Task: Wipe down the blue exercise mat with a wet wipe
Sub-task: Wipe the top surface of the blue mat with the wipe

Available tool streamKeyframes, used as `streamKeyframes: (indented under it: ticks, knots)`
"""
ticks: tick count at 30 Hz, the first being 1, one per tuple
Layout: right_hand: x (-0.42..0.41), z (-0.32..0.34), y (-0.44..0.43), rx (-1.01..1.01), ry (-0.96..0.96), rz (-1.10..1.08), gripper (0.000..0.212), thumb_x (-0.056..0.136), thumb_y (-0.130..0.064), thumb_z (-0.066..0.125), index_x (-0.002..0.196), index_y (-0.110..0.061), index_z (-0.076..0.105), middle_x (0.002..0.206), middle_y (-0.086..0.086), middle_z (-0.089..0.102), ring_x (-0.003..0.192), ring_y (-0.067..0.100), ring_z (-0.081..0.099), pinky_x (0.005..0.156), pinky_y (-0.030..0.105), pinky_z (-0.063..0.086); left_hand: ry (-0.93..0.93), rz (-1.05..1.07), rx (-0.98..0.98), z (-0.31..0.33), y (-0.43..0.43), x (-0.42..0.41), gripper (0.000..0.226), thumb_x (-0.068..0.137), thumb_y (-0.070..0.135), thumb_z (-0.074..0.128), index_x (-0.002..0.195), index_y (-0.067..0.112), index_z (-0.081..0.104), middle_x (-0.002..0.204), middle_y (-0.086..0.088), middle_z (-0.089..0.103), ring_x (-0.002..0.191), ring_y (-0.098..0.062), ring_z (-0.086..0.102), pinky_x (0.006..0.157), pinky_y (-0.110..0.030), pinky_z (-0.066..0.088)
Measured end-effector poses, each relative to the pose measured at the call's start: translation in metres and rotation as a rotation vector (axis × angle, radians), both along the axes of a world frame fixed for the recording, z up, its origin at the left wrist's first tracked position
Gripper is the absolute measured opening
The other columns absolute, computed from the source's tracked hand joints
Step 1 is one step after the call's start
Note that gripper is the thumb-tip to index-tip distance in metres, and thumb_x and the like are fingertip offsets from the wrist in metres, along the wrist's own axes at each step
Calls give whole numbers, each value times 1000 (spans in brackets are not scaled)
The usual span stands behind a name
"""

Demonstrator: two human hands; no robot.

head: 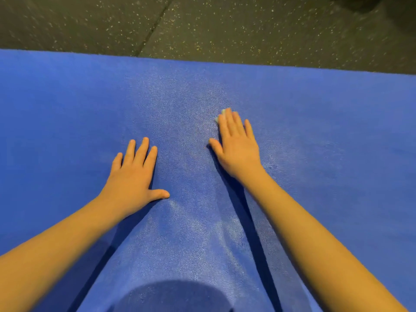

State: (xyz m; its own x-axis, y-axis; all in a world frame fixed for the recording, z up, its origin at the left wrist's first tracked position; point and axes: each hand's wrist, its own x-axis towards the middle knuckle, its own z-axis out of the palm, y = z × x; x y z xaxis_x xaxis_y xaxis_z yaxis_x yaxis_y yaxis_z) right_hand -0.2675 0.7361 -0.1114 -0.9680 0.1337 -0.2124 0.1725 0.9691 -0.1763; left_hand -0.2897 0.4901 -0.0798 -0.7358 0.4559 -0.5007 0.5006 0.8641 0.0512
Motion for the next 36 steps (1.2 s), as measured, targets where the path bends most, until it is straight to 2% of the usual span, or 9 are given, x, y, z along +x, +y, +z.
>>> streamKeyframes:
  ticks: [2, 7, 13, 17, 22, 27, 29, 32, 36]
  knots:
    - [-3, 3, -15, -72, 7, -106, 71, 100, -48, 34, 153, -8, 9, 162, 10, 0, 149, 25, -3, 118, 39, -3, 8, -12, 32, -1, 0, 7, 109, 78, 70, 54, 153, 9, 3, 161, -10, -9, 147, -34, -9, 117, -51, 9]
    - [26, 6, -46, -132, 36, 186, 73, 98, -48, 43, 152, -6, 18, 161, 12, 7, 148, 28, 3, 118, 37, -4, 56, -47, 73, -8, -6, 22, 107, 69, 68, 65, 146, 1, 33, 157, -18, 21, 143, -43, 19, 106, -62, 29]
    - [-11, 3, -46, -122, 7, 16, 75, 98, -49, 40, 153, -7, 9, 161, 13, -1, 148, 27, -4, 118, 38, -3, 69, -65, 41, -12, -8, 23, 106, 75, 82, 36, 140, -2, 43, 150, -22, 35, 135, -46, 35, 96, -63, 40]
    - [23, 0, -35, -90, 16, 178, 75, 97, -49, 44, 153, -8, 15, 161, 11, 5, 149, 27, 2, 119, 39, -2, 69, -76, 54, -13, -8, 23, 105, 74, 78, 39, 142, -1, 39, 152, -21, 31, 138, -45, 30, 100, -63, 37]
    - [33, -2, -11, -55, 2, -92, 74, 98, -51, 36, 153, -9, 10, 161, 10, 2, 149, 27, 0, 119, 41, 0, 60, -82, 41, -14, -9, 22, 106, 76, 82, 30, 142, 0, 40, 151, -20, 33, 136, -45, 33, 98, -63, 38]
    - [75, -2, -26, -66, 14, 320, 76, 90, -57, 30, 148, -6, 33, 155, 12, 28, 144, 29, 25, 118, 45, 18, 50, -81, 14, -13, -7, 21, 102, 75, 76, 31, 138, -2, 45, 147, -23, 39, 131, -47, 39, 92, -64, 43]
    - [70, -5, -8, -21, 54, 189, 74, 91, -55, 26, 147, -8, 35, 155, 12, 29, 144, 29, 26, 117, 45, 17, 62, -84, 34, -12, -8, 22, 104, 78, 81, 31, 143, 0, 40, 152, -20, 32, 137, -44, 32, 99, -62, 38]
    - [68, -1, -18, -106, 27, -63, 80, 88, -57, 18, 152, -9, 21, 160, 10, 13, 148, 27, 9, 117, 38, 1, 49, -49, 67, -10, -8, 27, 106, 73, 77, 28, 149, 4, 28, 158, -14, 18, 145, -38, 16, 109, -60, 27]
    - [106, 2, -49, -116, 14, 266, 78, 88, -56, 32, 146, -5, 36, 155, 13, 30, 143, 29, 27, 116, 44, 16, 51, -32, 84, -8, -8, 37, 95, 81, 67, 46, 149, 3, 28, 159, -13, 15, 146, -36, 13, 110, -60, 26]
